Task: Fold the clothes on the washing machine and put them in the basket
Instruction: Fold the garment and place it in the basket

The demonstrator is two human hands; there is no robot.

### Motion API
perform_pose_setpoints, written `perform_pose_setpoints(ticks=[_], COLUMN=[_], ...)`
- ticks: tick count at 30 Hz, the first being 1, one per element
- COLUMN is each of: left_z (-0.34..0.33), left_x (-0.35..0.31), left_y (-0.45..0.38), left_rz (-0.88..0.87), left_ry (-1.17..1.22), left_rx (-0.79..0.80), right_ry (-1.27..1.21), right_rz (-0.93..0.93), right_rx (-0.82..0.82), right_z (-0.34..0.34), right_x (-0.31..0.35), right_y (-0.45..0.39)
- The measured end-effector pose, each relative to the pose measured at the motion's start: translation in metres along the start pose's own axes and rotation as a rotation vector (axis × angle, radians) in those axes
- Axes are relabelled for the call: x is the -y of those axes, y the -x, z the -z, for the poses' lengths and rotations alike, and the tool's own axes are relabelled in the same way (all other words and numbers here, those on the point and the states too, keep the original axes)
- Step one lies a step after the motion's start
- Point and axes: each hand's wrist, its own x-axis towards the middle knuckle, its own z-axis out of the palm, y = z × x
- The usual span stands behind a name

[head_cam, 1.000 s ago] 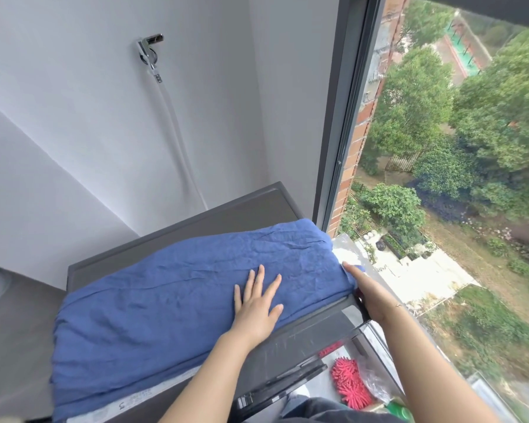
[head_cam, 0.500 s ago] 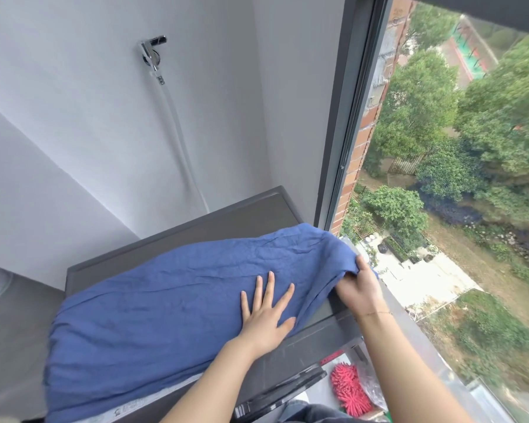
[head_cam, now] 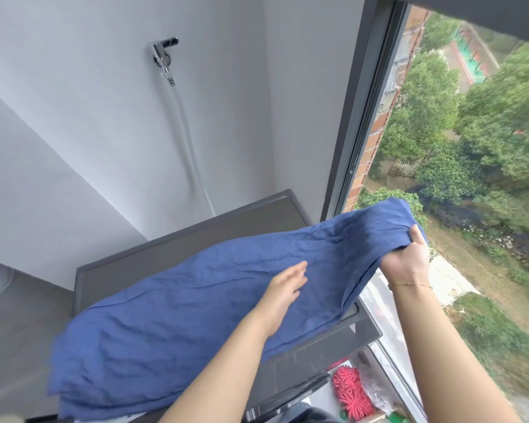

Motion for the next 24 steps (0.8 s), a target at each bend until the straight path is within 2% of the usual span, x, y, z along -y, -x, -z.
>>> perform_pose_setpoints(ticks=[3, 8, 13, 18, 21, 24], left_z=[0.036, 0.125, 0.209, 0.267, 0.298, 0.327], left_x=[0.001, 0.016, 0.041, 0.058, 0.068, 0.079], left_y=[0.011, 0.05, 0.099, 0.145, 0.172, 0.19], left_rz=[-0.039, -0.066, -0.044, 0.015, -0.005, 0.011], left_ry=[0.127, 0.335, 0.367, 0.332, 0.352, 0.468], left_rx=[-0.155, -0.299, -0.482, -0.581, -0.626, -0.626], right_ry=[0.051, 0.125, 0.16, 0.394, 0.555, 0.778], right_rz=[-0.033, -0.149, -0.272, -0.266, -0.233, -0.242], right_rx=[0.093, 0.196, 0.251, 0.18, 0.277, 0.308], right_z=[-0.013, -0.045, -0.067, -0.09, -0.103, -0.101], right_x=[-0.019, -0.074, -0.138, -0.209, -0.263, -0.321], right_y=[0.011, 0.051, 0.095, 0.141, 0.17, 0.194])
